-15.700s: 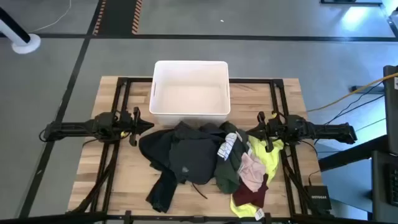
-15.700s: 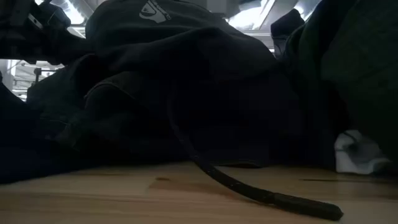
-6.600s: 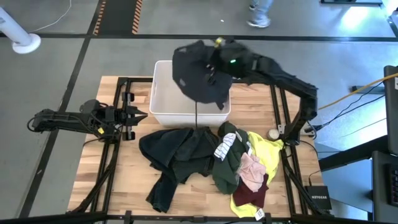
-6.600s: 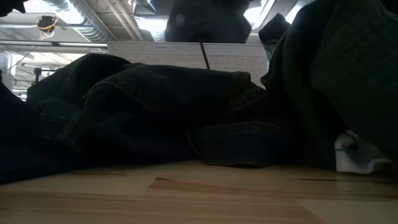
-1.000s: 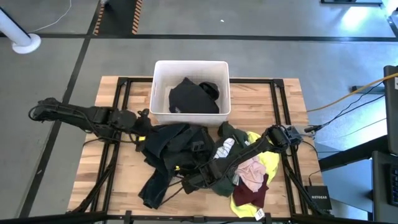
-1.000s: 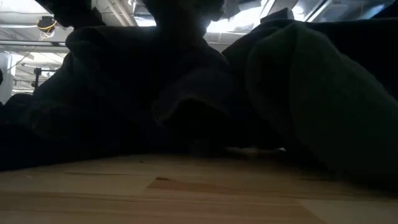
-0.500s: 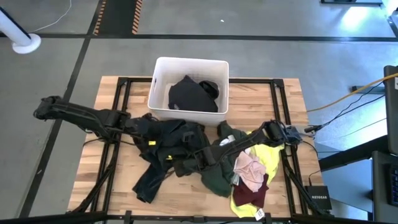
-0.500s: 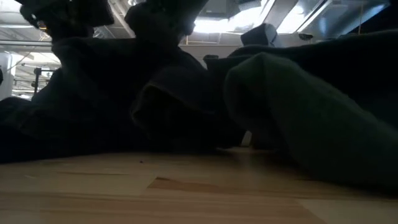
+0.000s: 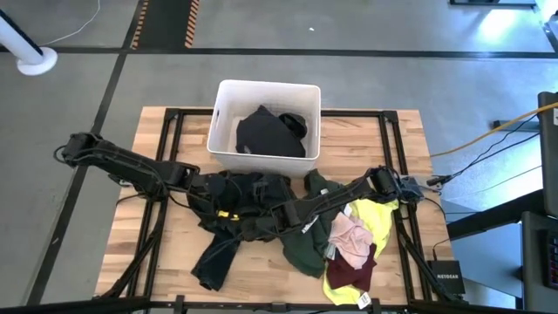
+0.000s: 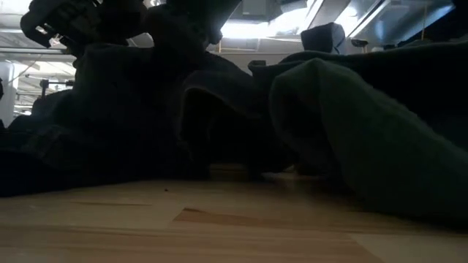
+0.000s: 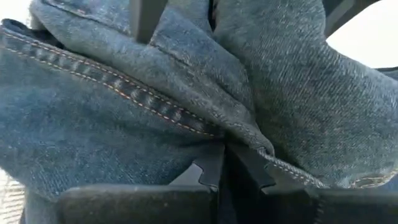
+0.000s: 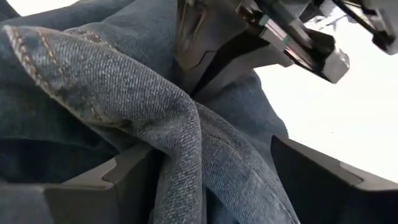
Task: Sort clothes
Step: Put the dark blue jeans into the white laundry bin
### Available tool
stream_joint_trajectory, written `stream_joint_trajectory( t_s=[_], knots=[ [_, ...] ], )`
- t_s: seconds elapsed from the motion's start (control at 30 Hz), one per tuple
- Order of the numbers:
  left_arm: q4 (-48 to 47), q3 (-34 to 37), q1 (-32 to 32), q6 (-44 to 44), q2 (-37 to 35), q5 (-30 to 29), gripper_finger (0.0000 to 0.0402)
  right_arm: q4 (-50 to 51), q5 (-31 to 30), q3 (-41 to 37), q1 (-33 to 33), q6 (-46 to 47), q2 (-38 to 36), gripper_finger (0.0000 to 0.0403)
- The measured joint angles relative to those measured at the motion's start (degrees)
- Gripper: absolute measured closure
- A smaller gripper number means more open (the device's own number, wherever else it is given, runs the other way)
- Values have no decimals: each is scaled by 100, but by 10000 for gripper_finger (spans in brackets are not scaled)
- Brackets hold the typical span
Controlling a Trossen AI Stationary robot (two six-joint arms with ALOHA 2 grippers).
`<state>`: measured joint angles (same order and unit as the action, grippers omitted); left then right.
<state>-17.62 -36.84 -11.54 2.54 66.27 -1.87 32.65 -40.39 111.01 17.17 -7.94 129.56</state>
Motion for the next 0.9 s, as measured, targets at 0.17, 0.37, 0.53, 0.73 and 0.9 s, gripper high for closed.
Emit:
stream_joint_trajectory(
  t_s=[0.17, 0.37, 0.53, 0.73, 0.9],
  knots=[
    [143, 2, -67, -55, 21, 15, 389, -171, 405, -1, -121, 13, 139, 97],
    [301, -101, -187, -68, -38, 59, 389, -282, 854, 7, -225, 15, 374, 97],
    [286, -118, -219, -120, -38, 52, 389, -365, 907, 25, -269, 11, 559, 97],
    [288, -131, -226, -116, -51, 55, 389, -302, 937, 19, -280, 13, 571, 132],
    [425, -170, -238, -109, -325, 195, 389, -138, 960, 10, -280, 143, 595, 260]
  ],
)
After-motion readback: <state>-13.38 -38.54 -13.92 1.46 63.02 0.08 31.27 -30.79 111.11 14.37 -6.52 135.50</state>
